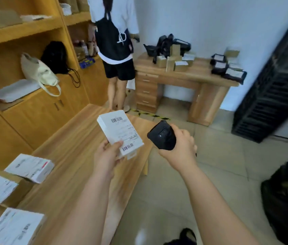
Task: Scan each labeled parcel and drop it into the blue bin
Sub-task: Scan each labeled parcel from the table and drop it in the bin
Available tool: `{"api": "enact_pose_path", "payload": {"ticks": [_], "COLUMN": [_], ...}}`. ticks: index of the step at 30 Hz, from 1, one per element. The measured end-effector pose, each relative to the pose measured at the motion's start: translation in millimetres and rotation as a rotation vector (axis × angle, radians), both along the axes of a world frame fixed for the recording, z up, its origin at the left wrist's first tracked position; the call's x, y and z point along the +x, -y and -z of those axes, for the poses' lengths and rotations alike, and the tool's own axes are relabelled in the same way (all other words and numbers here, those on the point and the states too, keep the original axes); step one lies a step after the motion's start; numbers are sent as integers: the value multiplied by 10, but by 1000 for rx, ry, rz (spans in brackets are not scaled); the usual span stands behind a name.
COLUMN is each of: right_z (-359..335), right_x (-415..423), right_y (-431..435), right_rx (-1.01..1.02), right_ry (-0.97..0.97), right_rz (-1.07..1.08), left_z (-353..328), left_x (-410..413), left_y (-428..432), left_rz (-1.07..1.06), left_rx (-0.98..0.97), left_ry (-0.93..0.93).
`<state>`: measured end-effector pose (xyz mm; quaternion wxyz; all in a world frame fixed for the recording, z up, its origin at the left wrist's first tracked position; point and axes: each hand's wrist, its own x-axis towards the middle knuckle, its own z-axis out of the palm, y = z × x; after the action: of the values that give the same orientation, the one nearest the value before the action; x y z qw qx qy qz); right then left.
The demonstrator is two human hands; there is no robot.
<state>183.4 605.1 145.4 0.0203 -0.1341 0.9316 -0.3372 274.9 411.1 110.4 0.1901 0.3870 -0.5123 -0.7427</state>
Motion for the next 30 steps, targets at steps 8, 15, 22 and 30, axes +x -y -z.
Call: {"api": "enact_pose_path", "payload": {"ticks": [8, 15, 22, 30], "right_z": [-12, -167, -360, -204], "right_x": [-349, -843, -1271, -1499], "right_y": [-1281, -2661, -4230, -5557], "right_rx": [-60, -105, -41, -36], "right_ry": [-50, -85, -110, -63], "right_rz": [295, 455, 618, 795], "left_z": [-164, -249, -375, -101], "left_x": [-826, -1741, -2606, -3229], "left_y": [-1020, -2439, -4161, -5717], "left_rz": [242, 425, 644, 864], "left_rx": [68, 105, 146, 173], "left_ry": [-37, -41, -83, -1]}}
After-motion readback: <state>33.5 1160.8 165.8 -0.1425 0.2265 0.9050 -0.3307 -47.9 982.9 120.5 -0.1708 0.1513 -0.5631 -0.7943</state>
